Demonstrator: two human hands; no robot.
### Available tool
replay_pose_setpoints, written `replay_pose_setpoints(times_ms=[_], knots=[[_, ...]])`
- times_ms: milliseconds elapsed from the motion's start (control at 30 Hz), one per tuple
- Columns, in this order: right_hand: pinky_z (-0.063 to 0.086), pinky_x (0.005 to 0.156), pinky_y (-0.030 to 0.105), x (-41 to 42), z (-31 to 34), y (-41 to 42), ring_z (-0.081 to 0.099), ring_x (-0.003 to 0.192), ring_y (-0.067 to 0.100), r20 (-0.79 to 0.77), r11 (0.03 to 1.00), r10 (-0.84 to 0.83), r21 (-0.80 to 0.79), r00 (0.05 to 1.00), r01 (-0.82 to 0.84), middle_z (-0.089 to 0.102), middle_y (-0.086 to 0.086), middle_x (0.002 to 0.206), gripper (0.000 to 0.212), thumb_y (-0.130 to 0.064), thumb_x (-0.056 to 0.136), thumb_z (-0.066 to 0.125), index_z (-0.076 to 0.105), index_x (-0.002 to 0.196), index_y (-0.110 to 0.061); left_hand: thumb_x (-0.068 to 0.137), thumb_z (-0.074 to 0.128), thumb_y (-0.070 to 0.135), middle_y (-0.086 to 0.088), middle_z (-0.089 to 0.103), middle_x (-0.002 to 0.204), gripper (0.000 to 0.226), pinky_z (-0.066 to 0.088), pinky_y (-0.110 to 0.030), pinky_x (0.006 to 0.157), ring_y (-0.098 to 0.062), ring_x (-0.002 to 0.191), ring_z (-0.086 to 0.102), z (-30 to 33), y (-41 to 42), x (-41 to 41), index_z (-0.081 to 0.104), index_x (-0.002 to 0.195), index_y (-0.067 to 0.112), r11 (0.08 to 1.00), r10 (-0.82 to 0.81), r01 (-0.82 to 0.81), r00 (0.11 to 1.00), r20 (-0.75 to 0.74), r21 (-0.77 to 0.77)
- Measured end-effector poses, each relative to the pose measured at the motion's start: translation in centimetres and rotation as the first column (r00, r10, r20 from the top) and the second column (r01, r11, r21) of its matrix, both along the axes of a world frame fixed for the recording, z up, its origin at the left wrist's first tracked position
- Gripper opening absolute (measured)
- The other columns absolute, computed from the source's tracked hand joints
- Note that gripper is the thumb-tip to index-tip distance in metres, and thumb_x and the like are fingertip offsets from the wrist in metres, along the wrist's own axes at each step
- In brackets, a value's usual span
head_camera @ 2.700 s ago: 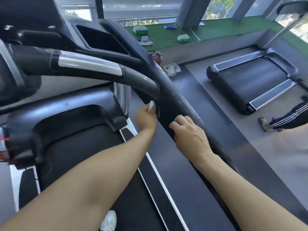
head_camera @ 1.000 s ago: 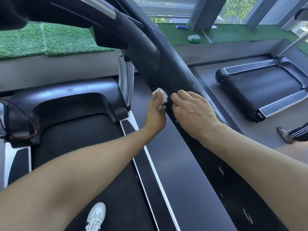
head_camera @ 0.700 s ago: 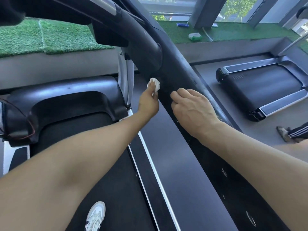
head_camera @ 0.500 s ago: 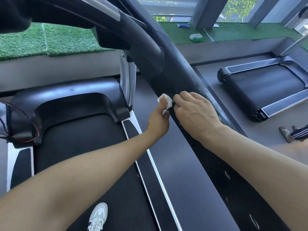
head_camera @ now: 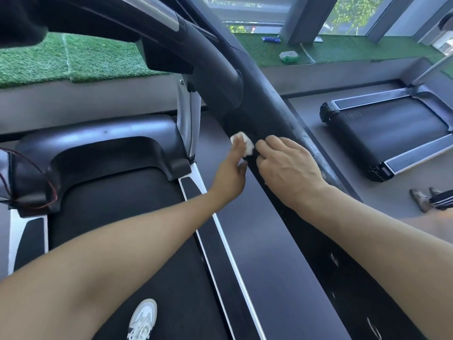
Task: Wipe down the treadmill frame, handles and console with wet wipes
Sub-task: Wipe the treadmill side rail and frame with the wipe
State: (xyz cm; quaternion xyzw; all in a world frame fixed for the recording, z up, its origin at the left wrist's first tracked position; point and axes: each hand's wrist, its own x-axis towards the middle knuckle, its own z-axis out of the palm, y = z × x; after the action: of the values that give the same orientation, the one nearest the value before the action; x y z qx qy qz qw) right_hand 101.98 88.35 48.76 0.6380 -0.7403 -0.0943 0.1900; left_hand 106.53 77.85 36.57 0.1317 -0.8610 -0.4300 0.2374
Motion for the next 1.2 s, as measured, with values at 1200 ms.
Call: replay_pose_setpoints(times_ms=[1200], knots=[[0.047, 0.057, 0.028, 3.8, 1.7, 8.3, 0.058, 0.075, 0.026, 0.088, 0.951, -0.200, -0.221, 0.976, 0.215, 0.059, 0.007, 0.082, 0.022, 0.011, 0.059, 0.069, 0.058, 0.066, -0.007, 0.094, 0.040, -0.003, -0.003, 0.019, 0.157, 0.059, 0.006, 0.008, 0.097, -0.013, 0.143, 0.018, 7.0, 4.4, 0.9, 0.023, 0.149, 0.010, 0.978, 0.111, -0.094, 0.990, -0.086, 0.185]])
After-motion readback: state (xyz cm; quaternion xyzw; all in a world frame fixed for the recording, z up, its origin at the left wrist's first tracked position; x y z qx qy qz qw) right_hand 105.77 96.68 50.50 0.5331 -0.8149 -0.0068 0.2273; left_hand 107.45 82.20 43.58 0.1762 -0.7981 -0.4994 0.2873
